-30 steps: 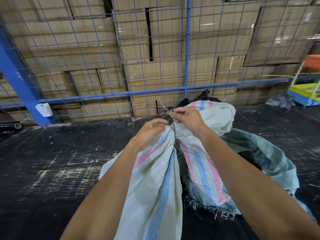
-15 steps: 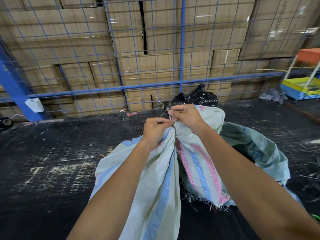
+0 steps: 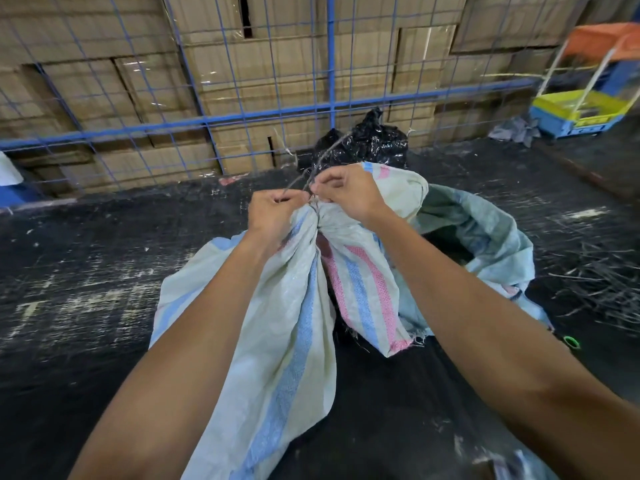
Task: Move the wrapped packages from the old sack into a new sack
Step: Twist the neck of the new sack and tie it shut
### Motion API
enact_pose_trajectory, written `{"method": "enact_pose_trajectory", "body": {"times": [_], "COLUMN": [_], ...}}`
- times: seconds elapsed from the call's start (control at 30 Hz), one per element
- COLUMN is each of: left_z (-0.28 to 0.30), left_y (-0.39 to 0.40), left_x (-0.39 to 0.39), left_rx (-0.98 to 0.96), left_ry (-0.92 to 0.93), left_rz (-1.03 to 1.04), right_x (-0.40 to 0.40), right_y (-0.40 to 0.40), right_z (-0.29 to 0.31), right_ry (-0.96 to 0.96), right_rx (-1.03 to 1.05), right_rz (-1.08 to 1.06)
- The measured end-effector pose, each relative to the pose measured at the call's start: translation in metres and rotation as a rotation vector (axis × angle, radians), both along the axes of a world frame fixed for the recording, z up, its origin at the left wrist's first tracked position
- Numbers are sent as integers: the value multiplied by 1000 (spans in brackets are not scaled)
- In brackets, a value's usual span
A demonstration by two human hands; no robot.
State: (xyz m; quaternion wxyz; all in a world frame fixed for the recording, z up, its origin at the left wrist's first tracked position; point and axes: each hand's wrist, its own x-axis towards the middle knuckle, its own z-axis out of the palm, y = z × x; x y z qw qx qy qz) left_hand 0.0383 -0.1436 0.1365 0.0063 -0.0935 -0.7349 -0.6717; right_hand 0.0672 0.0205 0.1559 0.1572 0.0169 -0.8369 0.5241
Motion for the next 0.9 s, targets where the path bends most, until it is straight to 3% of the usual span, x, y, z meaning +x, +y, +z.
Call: {"method": "enact_pose_trajectory", "body": {"times": [0.17, 0.4, 0.5, 0.63, 0.9], "left_z": [-7, -10, -12, -11, -18], "left_y": [5, 8, 11, 11, 6], "left_x": [1, 6, 9, 15, 28], "left_rx": [-105, -458, -500, -457, -401], "left_ry": [64, 453, 511, 448, 425], "left_rz": [87, 11, -33, -42, 5], "right_x": [22, 28, 24, 24, 26], "right_y": [-1, 9, 13, 15, 8], "right_z": [-9, -15, -13, -10, -13], "right_ry": [160, 530, 362, 67, -168], "right_rx": [124, 541, 534, 401, 78], "right_rz": [72, 141, 128, 80, -17]}}
